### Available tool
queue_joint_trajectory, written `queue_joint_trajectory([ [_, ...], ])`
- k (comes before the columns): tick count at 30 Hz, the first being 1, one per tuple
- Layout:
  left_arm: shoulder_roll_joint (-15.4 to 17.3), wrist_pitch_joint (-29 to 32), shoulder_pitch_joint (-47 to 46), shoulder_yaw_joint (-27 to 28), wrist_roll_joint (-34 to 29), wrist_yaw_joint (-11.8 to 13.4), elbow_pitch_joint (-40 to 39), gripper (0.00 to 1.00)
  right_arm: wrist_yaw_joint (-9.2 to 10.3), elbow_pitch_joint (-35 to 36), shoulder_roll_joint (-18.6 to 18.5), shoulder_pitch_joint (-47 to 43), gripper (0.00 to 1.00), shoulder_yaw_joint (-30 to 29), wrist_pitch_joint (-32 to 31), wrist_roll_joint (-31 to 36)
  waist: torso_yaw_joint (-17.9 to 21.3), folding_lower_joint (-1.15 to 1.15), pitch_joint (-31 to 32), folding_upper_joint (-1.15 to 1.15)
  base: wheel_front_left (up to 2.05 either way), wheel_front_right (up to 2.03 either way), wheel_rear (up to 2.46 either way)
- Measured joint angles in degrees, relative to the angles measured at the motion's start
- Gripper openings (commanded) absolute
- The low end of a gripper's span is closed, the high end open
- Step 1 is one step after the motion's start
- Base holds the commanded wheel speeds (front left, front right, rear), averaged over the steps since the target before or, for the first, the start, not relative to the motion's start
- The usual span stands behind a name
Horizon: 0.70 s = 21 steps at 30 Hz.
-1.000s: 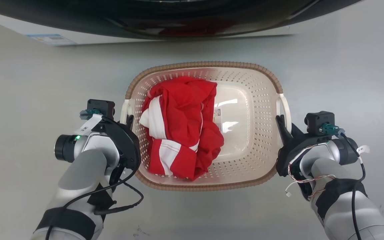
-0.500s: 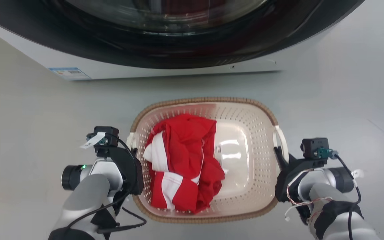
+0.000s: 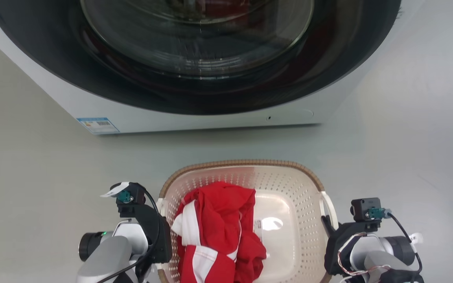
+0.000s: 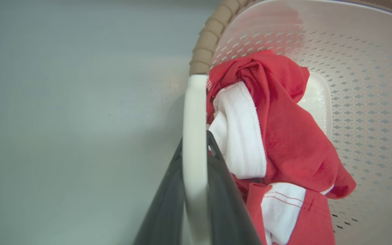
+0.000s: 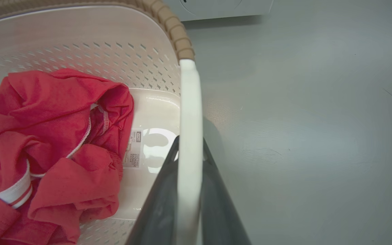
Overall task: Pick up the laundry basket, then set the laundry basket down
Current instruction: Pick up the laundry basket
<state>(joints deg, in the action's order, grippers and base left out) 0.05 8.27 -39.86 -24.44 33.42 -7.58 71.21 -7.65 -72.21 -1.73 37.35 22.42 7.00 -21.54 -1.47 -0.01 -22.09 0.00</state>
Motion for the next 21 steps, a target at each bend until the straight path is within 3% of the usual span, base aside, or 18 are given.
queue_joint_trajectory([
  [21,0.9,9.4,6.3,-3.4,6.4,0.0,0.3,0.0,0.0,3.2,-0.2,-7.9,0.0,5.5,-9.6,-9.6,0.5,0.0,15.0,0.0,0.0,0.0,0.0],
])
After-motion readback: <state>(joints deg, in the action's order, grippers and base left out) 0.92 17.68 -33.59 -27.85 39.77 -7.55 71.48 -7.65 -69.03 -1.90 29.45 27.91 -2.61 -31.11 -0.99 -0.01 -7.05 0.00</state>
